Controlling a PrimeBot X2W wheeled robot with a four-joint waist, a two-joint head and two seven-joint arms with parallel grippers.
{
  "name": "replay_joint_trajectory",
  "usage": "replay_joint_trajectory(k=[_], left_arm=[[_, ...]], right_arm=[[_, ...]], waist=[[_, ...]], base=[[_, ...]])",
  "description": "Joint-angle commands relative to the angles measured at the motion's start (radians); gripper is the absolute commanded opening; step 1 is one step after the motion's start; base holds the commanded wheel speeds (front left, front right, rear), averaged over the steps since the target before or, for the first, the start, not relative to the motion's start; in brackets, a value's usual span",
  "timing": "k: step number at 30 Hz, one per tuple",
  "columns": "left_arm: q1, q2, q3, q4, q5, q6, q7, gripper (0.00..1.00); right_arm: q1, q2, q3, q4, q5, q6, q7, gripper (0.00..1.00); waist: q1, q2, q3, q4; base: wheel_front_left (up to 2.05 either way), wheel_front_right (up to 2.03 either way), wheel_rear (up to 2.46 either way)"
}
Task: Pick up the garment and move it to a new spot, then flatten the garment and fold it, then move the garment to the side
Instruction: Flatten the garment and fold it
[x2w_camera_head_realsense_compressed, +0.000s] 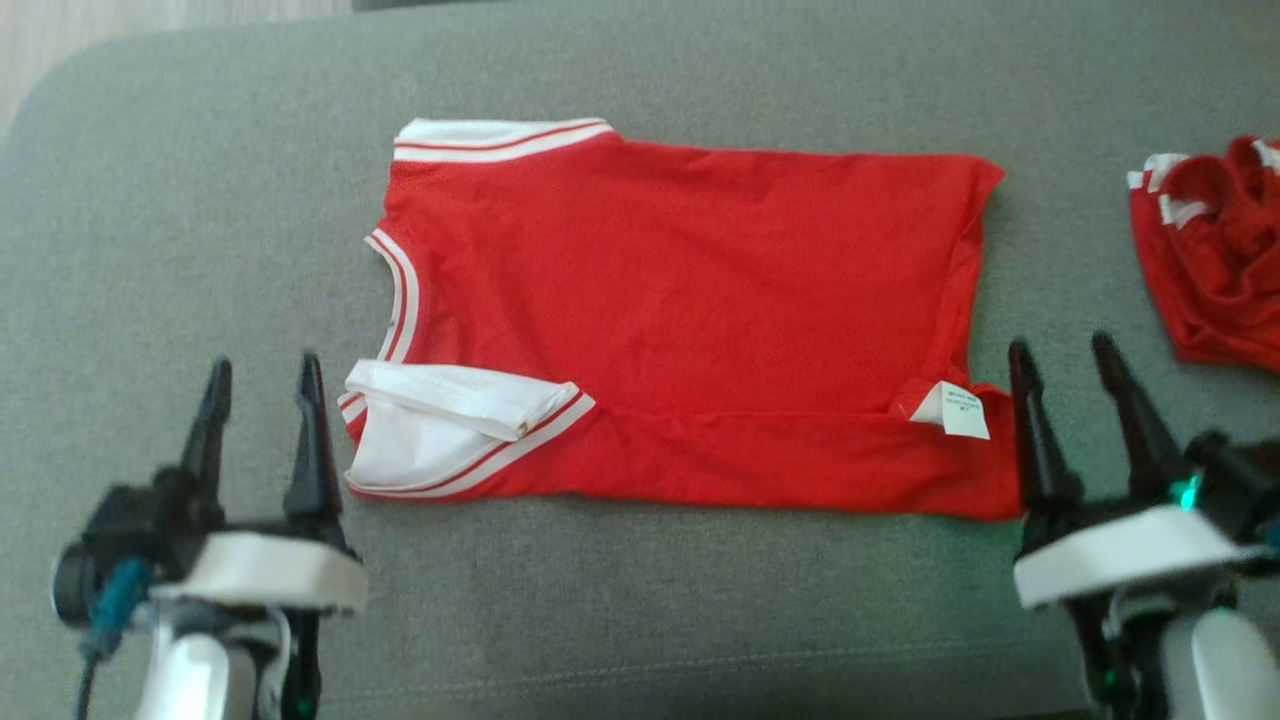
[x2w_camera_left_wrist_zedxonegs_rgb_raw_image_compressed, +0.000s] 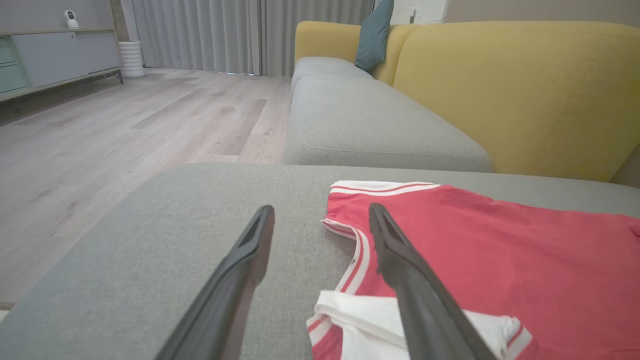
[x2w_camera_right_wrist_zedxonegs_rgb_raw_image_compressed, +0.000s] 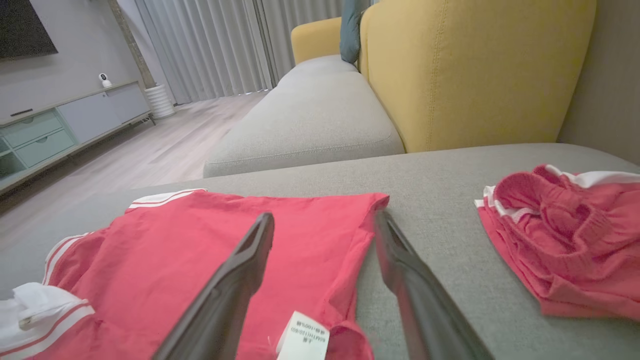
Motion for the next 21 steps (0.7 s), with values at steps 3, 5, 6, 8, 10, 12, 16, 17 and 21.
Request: replay_joint_trajectory(k=[3, 5, 6, 8, 10, 12, 16, 17, 21], left_arm=[[0.02, 0.004, 0.02, -0.028, 0.016, 0.01, -0.021, 1.0], [0.044, -0.001, 0.013, -0.017, 0.018, 0.013, -0.026, 1.0], [0.054, -0.003, 0.01, -0.013, 0.019, 0.014, -0.028, 1.0], [0.067, -0.007, 0.006, -0.003, 0.017, 0.015, -0.031, 1.0], [0.074, -0.009, 0.001, 0.004, 0.015, 0.016, -0.032, 1.0], [0.077, -0.01, -0.003, 0.009, 0.014, 0.015, -0.032, 1.0], [0.077, -0.009, -0.009, 0.023, 0.005, 0.01, -0.023, 1.0], [0.075, -0.009, -0.01, 0.026, 0.003, 0.008, -0.023, 1.0], [0.062, -0.006, -0.025, 0.055, -0.008, -0.011, -0.009, 1.0]], right_arm=[[0.033, 0.001, 0.039, -0.046, -0.015, -0.001, -0.022, 1.0], [0.052, 0.006, 0.05, -0.049, -0.019, -0.001, -0.03, 1.0], [0.06, 0.007, 0.054, -0.049, -0.022, -0.001, -0.032, 1.0], [0.068, 0.011, 0.062, -0.049, -0.023, -0.001, -0.034, 1.0], [0.072, 0.013, 0.068, -0.05, -0.023, -0.001, -0.033, 1.0], [0.075, 0.015, 0.069, -0.048, -0.024, -0.001, -0.03, 1.0], [0.078, 0.017, 0.071, -0.045, -0.01, -0.001, -0.022, 1.0], [0.08, 0.018, 0.072, -0.042, -0.009, -0.001, -0.015, 1.0], [0.079, 0.014, 0.071, -0.022, -0.007, -0.001, -0.004, 1.0]], waist=[[0.0, 0.0, -0.028, -0.002], [0.0, 0.0, -0.041, -0.002], [0.0, 0.0, -0.048, -0.003], [0.0, 0.0, -0.057, -0.002], [0.0, 0.0, -0.063, -0.002], [0.0, 0.0, -0.069, -0.001], [0.0, 0.0, -0.075, -0.001], [0.0, 0.0, -0.075, -0.001], [0.0, 0.0, -0.068, -0.002]], base=[[0.0, 0.0, 0.0], [0.0, 0.0, 0.0], [0.0, 0.0, 0.0], [0.0, 0.0, 0.0], [0.0, 0.0, 0.0], [0.0, 0.0, 0.0], [0.0, 0.0, 0.0], [0.0, 0.0, 0.0], [0.0, 0.0, 0.0]])
